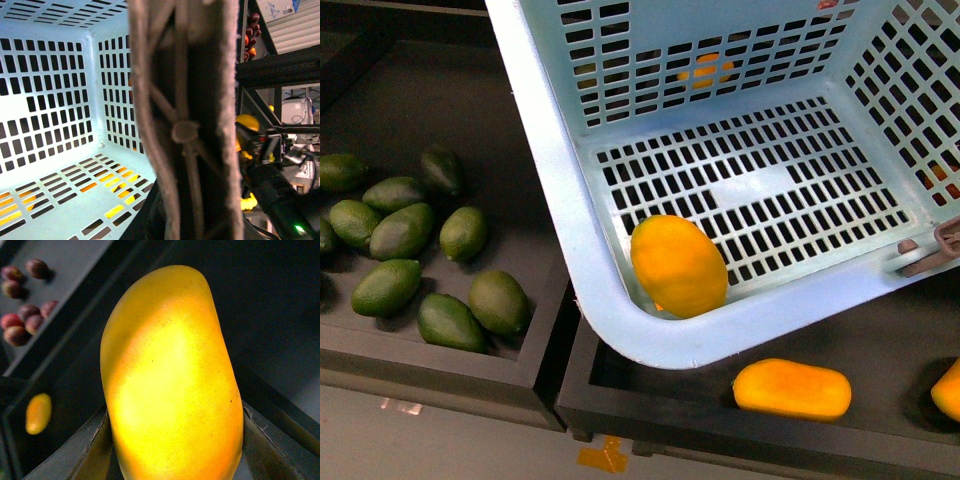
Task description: Pick lemon and mango into basket
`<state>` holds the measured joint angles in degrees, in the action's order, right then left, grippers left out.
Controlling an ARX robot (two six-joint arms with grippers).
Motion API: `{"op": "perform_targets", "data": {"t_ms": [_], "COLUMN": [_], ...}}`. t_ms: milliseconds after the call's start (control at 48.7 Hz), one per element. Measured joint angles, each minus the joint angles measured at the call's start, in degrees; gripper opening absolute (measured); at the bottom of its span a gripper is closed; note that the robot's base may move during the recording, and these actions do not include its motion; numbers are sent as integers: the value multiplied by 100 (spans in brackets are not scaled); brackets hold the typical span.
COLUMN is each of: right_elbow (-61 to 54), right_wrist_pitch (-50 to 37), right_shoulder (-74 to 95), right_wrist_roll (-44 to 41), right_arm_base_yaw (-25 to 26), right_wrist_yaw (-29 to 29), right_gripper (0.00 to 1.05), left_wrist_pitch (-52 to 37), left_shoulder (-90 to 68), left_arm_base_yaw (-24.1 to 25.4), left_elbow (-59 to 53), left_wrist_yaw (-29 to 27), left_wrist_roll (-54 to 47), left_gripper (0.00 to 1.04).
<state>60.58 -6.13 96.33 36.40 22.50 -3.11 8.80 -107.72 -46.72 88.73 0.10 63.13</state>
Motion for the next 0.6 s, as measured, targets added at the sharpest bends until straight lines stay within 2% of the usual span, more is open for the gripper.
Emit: {"op": "perform_targets", "data": {"t_ms": [226, 596], "right_elbow": [-188, -605], "right_wrist_pitch": [146, 249], "right_shoulder": [-1080, -1438], "right_wrist_roll": [153, 291], "right_arm_base_yaw": [-1034, -2544], "right_wrist_yaw": [37, -251], "right_gripper": [61, 61], "left_wrist_pitch": [0, 0], "left_shoulder": [0, 0], "left_arm_base_yaw": [-7, -7], "left_elbow": [0, 0], "left_wrist_yaw": [7, -4], "left_wrist_roll": [0, -2], "left_gripper": [5, 5]}}
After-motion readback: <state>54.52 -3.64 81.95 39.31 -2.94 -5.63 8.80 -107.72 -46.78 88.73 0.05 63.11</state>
